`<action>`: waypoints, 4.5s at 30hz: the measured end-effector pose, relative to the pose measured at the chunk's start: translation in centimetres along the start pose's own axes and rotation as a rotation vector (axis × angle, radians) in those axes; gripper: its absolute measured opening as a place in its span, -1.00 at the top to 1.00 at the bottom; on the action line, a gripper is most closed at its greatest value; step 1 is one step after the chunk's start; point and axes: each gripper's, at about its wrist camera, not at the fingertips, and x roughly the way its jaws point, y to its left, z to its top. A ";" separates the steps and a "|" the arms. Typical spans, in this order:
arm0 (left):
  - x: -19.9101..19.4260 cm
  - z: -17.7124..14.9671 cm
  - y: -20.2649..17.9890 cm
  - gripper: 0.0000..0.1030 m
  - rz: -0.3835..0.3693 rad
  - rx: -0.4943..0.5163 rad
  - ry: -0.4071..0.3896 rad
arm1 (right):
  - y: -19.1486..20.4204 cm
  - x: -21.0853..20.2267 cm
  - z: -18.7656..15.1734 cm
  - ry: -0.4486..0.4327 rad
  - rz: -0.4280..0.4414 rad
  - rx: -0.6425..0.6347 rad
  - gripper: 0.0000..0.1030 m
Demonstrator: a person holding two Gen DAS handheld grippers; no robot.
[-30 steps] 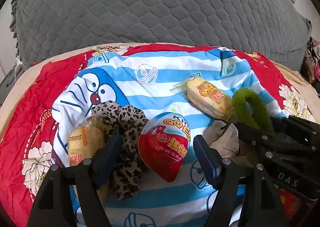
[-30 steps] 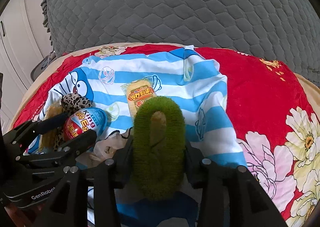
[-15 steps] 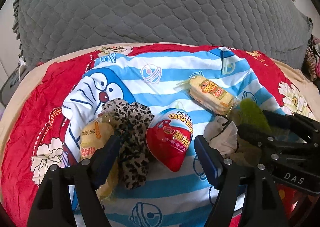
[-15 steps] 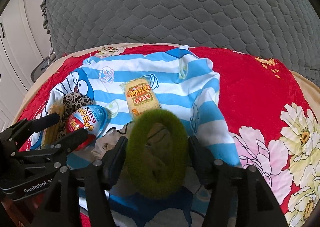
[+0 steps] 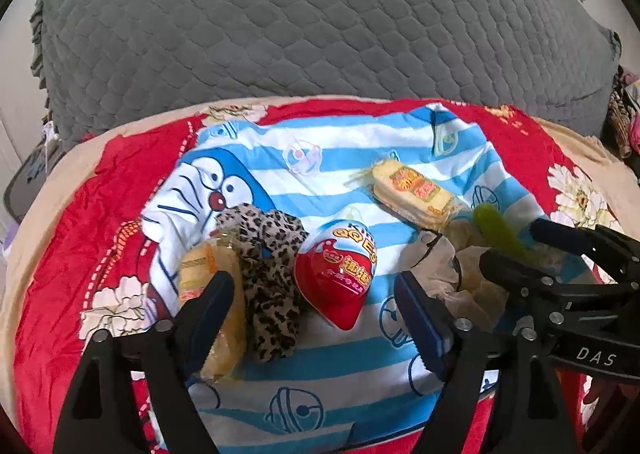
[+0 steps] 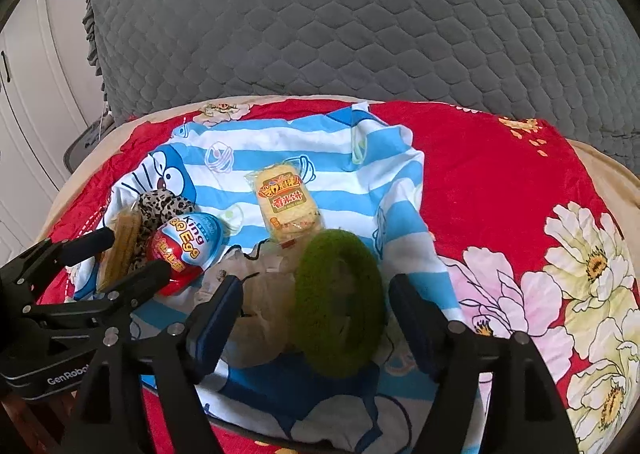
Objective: Organize objects
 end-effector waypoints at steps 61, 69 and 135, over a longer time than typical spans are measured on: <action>-11.2 -4.4 3.3 -0.99 0.004 -0.098 -0.070 | 3.5 -10.0 -3.0 -0.113 -0.034 0.005 -0.99; -12.8 -5.8 3.1 -0.99 -0.006 -0.104 -0.073 | 4.1 -11.5 -4.3 -0.140 -0.033 0.003 -0.99; -20.3 -13.4 1.3 -0.99 0.031 -0.060 -0.154 | 6.3 -20.4 -12.3 -0.343 -0.059 -0.045 -0.99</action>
